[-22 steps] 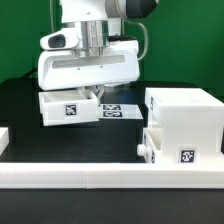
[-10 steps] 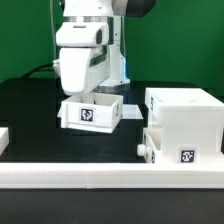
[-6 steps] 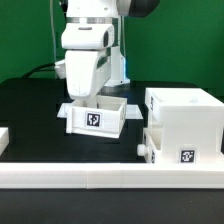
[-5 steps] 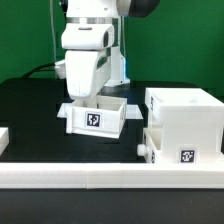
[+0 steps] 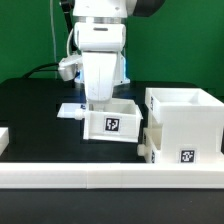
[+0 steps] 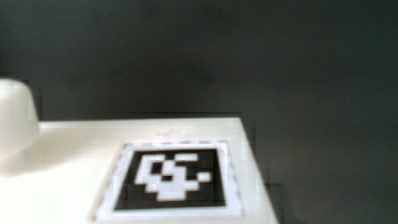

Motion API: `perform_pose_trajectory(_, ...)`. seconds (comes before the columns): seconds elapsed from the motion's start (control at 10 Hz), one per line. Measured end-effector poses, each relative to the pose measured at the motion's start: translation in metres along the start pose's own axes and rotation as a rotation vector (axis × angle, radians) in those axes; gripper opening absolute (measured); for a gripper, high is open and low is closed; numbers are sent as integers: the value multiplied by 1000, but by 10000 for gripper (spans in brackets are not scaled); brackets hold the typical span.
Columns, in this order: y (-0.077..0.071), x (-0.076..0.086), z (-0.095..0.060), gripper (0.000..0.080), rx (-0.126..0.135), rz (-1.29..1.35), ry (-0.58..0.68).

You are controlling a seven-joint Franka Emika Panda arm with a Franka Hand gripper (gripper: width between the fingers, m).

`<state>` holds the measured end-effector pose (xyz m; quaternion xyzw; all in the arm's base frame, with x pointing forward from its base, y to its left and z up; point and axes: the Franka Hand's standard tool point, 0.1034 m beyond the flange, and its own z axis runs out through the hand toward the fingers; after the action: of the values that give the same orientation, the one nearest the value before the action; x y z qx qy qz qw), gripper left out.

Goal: Assemble drawer

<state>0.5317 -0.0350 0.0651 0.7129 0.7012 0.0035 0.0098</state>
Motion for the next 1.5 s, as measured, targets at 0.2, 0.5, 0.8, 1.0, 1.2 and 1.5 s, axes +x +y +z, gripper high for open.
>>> perform_pose_trajectory(0.2, -1, -1, 1, 42, 2, 2, 0)
perform_pose_trajectory(0.5, 0, 9, 3, 42, 6, -6, 6)
perform_pose_trajectory(0.8, 4, 12, 6, 42, 10, -6, 9)
perform_pose_trajectory(1.0, 3, 11, 6, 42, 10, -4, 9)
perform_pose_trajectory(1.2, 3, 11, 7, 42, 12, -4, 9)
perform_pose_trajectory(1.5, 12, 20, 3, 42, 20, -18, 11)
